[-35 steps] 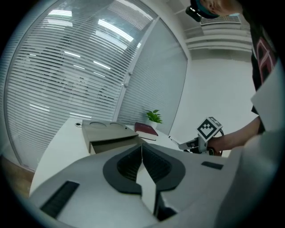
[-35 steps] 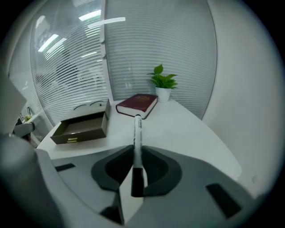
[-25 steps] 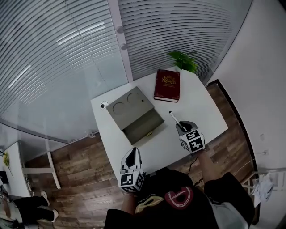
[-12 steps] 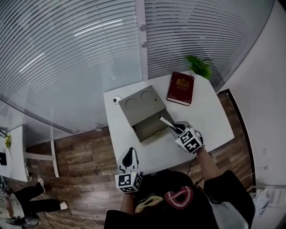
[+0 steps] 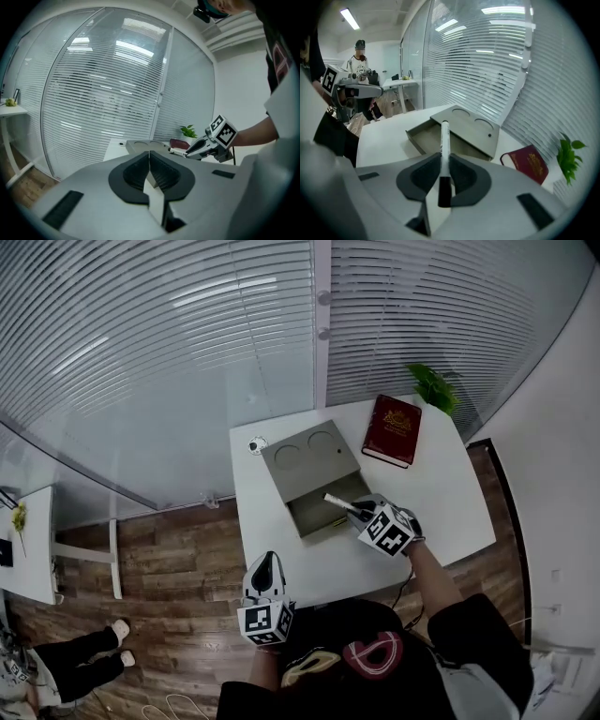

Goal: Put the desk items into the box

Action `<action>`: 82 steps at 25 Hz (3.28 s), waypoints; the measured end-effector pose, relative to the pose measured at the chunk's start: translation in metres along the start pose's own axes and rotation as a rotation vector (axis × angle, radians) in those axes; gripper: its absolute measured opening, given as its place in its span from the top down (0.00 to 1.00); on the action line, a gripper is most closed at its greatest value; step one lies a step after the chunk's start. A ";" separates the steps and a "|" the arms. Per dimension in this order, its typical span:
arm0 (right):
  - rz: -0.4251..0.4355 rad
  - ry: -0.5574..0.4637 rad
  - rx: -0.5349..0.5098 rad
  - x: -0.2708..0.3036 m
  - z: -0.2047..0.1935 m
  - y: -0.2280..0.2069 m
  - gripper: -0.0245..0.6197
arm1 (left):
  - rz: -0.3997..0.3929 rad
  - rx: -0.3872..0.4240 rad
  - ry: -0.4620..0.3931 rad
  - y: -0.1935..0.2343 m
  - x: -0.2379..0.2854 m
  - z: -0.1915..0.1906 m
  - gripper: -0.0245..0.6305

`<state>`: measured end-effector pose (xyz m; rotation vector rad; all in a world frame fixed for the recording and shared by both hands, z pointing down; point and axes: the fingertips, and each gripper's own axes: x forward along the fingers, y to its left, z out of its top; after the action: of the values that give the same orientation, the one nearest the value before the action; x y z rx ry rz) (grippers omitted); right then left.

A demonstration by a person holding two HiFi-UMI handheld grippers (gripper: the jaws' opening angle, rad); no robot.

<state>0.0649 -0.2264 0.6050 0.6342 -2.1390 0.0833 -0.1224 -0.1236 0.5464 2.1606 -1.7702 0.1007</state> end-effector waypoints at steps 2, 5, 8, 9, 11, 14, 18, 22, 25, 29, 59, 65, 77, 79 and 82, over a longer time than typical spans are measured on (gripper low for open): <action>0.023 0.027 -0.041 0.008 0.001 0.002 0.85 | 0.009 0.013 0.005 0.002 -0.001 -0.001 0.93; 0.058 0.064 -0.102 0.019 0.003 0.007 0.85 | 0.028 -0.008 0.009 0.006 -0.003 -0.001 0.93; 0.087 0.093 -0.154 0.032 0.006 0.011 0.85 | 0.047 -0.011 0.009 0.011 -0.005 -0.002 0.93; 0.095 0.101 -0.171 0.036 0.007 0.013 0.85 | 0.054 -0.007 0.009 0.014 -0.007 -0.002 0.93; 0.110 0.114 -0.201 0.044 0.010 0.015 0.85 | 0.070 -0.007 0.007 0.018 -0.009 -0.003 0.93; 0.131 0.139 -0.226 0.055 0.015 0.019 0.85 | 0.093 -0.007 0.012 0.026 -0.011 -0.005 0.93; 0.160 0.182 -0.284 0.070 0.018 0.026 0.85 | 0.116 -0.001 0.018 0.032 -0.012 -0.007 0.93; 0.175 0.191 -0.292 0.079 0.022 0.027 0.85 | 0.132 -0.019 0.022 0.036 -0.011 -0.008 0.93; 0.185 0.199 -0.295 0.085 0.023 0.027 0.85 | 0.139 -0.019 0.030 0.040 -0.010 -0.009 0.93; 0.194 0.200 -0.284 0.091 0.023 0.027 0.85 | 0.139 -0.025 0.042 0.041 -0.009 -0.010 0.93; 0.233 0.190 -0.187 0.116 0.022 0.027 0.85 | 0.162 -0.066 0.064 0.057 -0.002 -0.018 0.93; 0.238 0.197 -0.149 0.117 0.022 0.023 0.83 | 0.153 -0.072 0.071 0.055 0.001 -0.020 0.93; 0.243 0.146 -0.063 0.101 0.027 0.018 0.74 | 0.149 -0.072 0.067 0.054 -0.001 -0.022 0.93; 0.244 0.123 -0.034 0.095 0.028 0.018 0.73 | 0.144 -0.074 0.063 0.051 -0.001 -0.020 0.93; 0.197 0.071 -0.003 0.083 0.029 0.017 0.72 | 0.130 -0.070 0.062 0.047 0.000 -0.019 0.93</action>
<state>-0.0049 -0.2543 0.6541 0.4111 -2.1274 0.2074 -0.1642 -0.1247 0.5747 1.9719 -1.8500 0.1340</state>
